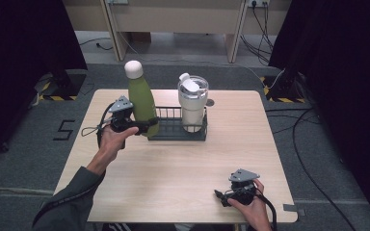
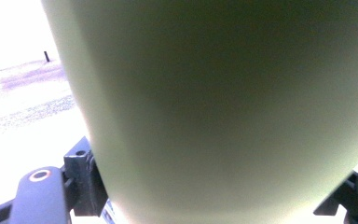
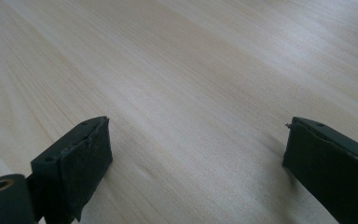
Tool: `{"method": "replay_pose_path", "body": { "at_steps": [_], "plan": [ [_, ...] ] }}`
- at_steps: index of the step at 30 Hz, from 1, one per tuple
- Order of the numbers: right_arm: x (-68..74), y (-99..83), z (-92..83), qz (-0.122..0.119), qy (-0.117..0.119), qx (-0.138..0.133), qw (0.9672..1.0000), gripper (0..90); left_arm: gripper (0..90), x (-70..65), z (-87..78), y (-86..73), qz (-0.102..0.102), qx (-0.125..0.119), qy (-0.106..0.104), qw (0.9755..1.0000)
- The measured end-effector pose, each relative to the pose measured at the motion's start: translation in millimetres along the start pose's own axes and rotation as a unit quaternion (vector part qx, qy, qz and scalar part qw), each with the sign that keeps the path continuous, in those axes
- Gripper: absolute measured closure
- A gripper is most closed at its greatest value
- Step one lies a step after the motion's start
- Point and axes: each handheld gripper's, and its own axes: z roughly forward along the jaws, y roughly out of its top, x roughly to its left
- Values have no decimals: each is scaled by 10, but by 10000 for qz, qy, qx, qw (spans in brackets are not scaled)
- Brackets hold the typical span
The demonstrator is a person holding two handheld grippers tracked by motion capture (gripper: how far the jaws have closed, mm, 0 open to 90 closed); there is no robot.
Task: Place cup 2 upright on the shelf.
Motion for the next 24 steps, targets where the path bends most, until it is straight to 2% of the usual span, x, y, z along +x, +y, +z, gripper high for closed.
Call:
{"method": "replay_pose_path", "body": {
  "at_steps": [11,24],
  "plan": [
    [-3,2,0,-15,-1,10,10000,76,203,139,179,125,25,49,200,9998],
    [-4,3,2,-27,-1,6,10000,73,203,281,448,180,-71,40,414,9991]
  ]
}}
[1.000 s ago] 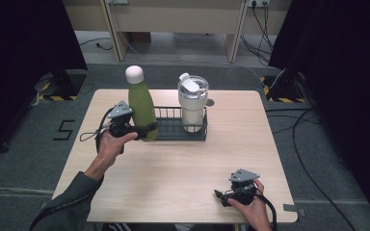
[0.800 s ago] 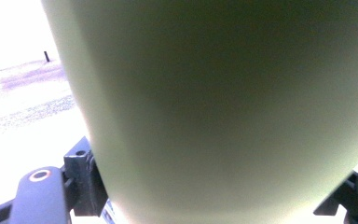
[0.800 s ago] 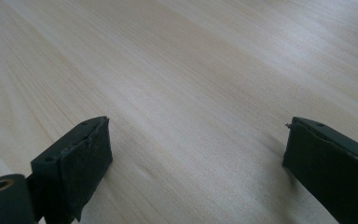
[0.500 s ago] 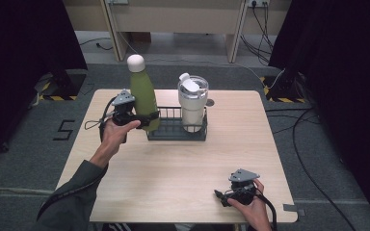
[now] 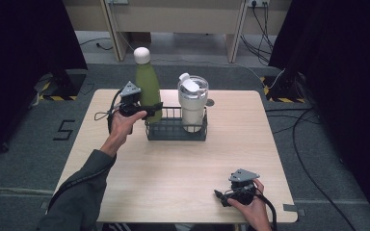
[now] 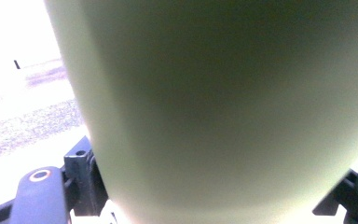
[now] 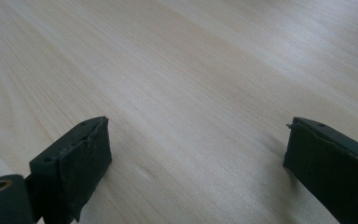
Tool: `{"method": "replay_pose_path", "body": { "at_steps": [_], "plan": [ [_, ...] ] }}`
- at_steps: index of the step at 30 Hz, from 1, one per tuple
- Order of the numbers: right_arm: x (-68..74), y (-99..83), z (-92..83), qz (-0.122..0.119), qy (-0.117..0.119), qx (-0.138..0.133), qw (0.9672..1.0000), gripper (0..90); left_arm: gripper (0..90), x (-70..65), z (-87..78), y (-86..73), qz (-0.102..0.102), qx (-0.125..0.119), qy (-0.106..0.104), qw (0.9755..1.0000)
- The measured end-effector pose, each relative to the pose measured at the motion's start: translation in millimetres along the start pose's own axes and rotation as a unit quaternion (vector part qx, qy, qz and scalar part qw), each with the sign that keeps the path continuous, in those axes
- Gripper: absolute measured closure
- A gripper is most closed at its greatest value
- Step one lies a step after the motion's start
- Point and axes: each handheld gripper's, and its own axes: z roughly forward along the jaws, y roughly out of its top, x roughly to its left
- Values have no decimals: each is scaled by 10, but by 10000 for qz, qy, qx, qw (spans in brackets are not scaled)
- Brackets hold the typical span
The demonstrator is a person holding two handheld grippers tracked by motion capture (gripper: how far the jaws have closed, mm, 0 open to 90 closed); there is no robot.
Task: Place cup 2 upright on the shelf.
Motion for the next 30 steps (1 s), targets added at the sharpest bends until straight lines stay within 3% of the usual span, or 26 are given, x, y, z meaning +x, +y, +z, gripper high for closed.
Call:
{"method": "replay_pose_path", "body": {
  "at_steps": [20,30],
  "plan": [
    [-2,2,5,-31,11,-3,10000,68,203,-12,340,-98,-57,-33,-7,10000],
    [3,2,5,-4,11,5,10000,67,203,-7,415,-186,-72,-56,-11,10000]
  ]
}}
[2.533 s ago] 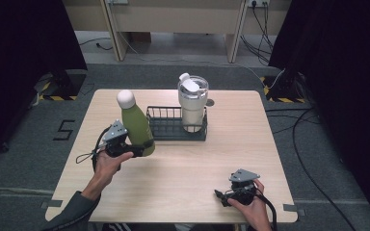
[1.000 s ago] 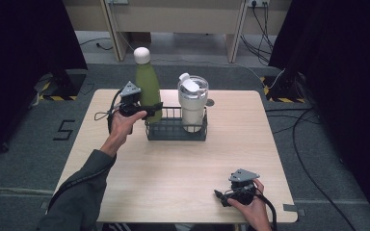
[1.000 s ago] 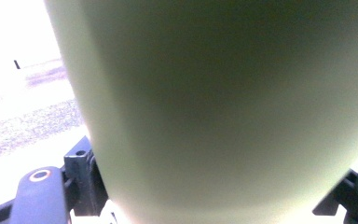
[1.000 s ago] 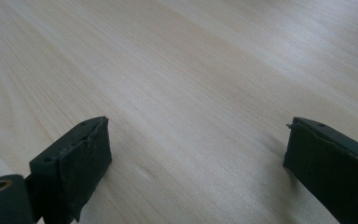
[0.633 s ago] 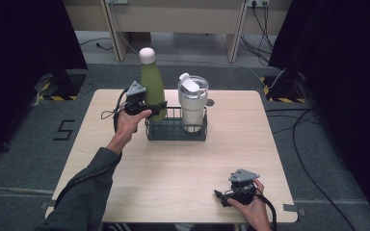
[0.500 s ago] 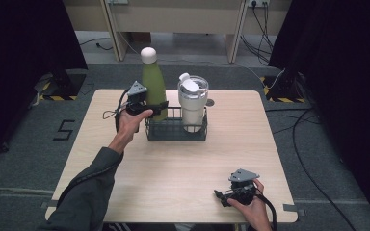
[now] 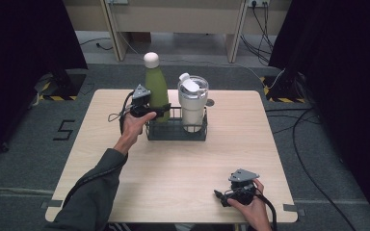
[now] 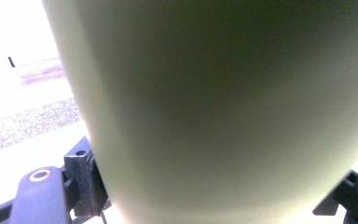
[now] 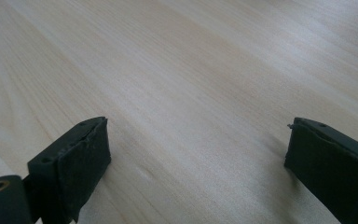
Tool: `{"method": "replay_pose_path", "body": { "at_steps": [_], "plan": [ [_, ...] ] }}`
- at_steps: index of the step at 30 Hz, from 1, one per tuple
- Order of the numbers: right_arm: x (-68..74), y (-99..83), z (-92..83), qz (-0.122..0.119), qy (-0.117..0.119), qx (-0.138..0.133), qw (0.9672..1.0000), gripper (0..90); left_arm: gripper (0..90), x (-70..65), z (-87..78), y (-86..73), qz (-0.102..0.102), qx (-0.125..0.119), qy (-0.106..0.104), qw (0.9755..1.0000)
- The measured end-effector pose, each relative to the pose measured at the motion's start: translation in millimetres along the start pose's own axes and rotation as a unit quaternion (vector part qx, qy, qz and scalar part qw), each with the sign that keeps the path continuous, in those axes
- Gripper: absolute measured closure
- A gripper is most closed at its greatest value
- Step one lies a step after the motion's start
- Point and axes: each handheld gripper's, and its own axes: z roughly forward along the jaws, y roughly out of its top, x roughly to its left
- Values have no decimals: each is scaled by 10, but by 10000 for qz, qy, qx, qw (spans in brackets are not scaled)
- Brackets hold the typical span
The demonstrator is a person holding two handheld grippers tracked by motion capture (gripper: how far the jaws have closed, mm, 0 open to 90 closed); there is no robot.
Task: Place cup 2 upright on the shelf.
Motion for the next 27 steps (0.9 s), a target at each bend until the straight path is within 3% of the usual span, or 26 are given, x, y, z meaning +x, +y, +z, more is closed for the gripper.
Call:
{"method": "replay_pose_path", "body": {
  "at_steps": [5,27],
  "plan": [
    [-3,0,3,-27,4,-10,10000,66,203,17,31,-63,-1,37,83,10000],
    [-4,0,4,-38,1,-13,10000,64,202,-10,158,-280,45,135,80,9999]
  ]
}}
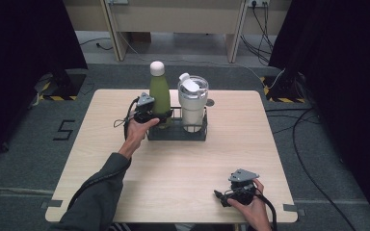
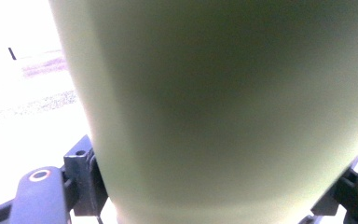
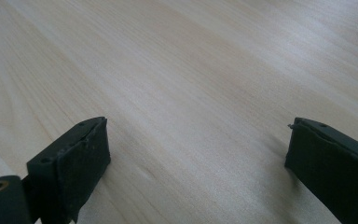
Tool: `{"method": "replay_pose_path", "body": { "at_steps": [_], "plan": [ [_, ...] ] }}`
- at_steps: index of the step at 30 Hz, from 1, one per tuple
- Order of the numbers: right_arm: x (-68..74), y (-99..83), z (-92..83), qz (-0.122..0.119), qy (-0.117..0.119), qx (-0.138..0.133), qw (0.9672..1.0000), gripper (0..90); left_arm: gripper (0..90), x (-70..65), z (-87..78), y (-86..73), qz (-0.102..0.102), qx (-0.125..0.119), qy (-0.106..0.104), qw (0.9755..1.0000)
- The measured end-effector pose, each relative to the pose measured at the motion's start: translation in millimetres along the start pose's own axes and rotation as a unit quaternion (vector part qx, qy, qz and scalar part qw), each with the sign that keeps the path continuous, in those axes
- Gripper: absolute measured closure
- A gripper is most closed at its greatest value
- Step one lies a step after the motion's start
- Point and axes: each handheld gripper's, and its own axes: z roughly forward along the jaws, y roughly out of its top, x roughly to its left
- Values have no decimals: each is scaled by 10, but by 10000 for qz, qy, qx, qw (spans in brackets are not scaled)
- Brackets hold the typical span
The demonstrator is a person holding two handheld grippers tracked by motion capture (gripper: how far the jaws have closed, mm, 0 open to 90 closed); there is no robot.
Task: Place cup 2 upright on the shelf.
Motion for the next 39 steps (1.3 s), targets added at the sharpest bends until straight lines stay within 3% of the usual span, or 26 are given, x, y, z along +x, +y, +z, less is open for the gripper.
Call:
{"method": "replay_pose_path", "body": {
  "at_steps": [16,22,30,39],
  "plan": [
    [2,1,2,-21,3,1,10000,62,200,-25,-14,-117,202,-14,81,9998],
    [8,1,1,13,1,13,10000,62,195,-24,-11,-139,176,-102,72,9998],
    [8,2,1,11,1,14,10000,61,147,-19,-46,-146,-93,-136,-2,9999],
    [7,2,2,6,0,17,10000,60,147,-39,-115,-102,-154,-195,133,9996]
  ]
}}
